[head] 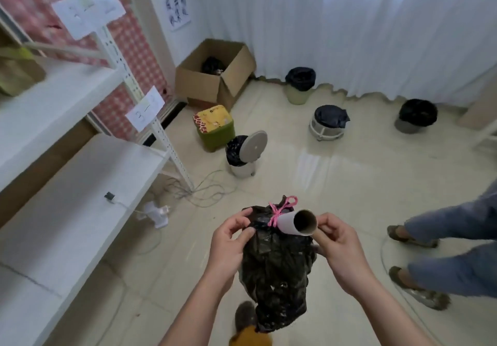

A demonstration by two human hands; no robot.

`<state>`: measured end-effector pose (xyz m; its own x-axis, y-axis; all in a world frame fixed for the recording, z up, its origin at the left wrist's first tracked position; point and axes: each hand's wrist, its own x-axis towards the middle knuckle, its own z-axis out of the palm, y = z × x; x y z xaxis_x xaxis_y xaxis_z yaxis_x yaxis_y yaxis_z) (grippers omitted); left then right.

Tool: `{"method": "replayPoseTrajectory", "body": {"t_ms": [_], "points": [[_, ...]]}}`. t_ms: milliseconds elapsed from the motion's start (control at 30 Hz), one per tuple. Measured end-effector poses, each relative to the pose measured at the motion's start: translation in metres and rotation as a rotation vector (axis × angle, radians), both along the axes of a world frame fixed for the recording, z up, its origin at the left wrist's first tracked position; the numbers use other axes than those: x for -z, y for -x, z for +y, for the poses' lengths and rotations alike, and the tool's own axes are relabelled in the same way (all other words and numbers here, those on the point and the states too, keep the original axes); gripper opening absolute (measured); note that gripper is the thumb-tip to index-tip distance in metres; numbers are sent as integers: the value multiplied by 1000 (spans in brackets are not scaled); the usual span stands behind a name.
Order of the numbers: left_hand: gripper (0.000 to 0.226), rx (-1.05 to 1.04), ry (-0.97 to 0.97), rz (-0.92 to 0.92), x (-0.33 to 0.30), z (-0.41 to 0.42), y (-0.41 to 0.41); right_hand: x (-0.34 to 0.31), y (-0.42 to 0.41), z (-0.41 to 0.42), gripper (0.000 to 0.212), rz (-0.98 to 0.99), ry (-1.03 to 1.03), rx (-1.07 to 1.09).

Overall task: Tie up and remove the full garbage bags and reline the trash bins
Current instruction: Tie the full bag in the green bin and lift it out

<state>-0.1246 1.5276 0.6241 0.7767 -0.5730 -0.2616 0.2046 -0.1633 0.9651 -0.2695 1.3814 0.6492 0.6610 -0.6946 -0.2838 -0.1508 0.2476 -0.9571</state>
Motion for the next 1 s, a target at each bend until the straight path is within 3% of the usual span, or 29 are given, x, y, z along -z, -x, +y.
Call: {"method": "replayPoseTrajectory", "body": {"t_ms": [267,533,900,1000], "points": [[20,252,109,109,-28,-101,-116,-20,-82,-54,27,-11,46,194],[10,324,173,201,-23,-235,-197,-3,-157,-166,21,22,29,325],[26,254,156,179,-25,-431,-322,24,-277,-376,19,150,-53,182],[30,243,172,188,-27,-478,-357,28,-316,-424,14,162,-192,132]]}}
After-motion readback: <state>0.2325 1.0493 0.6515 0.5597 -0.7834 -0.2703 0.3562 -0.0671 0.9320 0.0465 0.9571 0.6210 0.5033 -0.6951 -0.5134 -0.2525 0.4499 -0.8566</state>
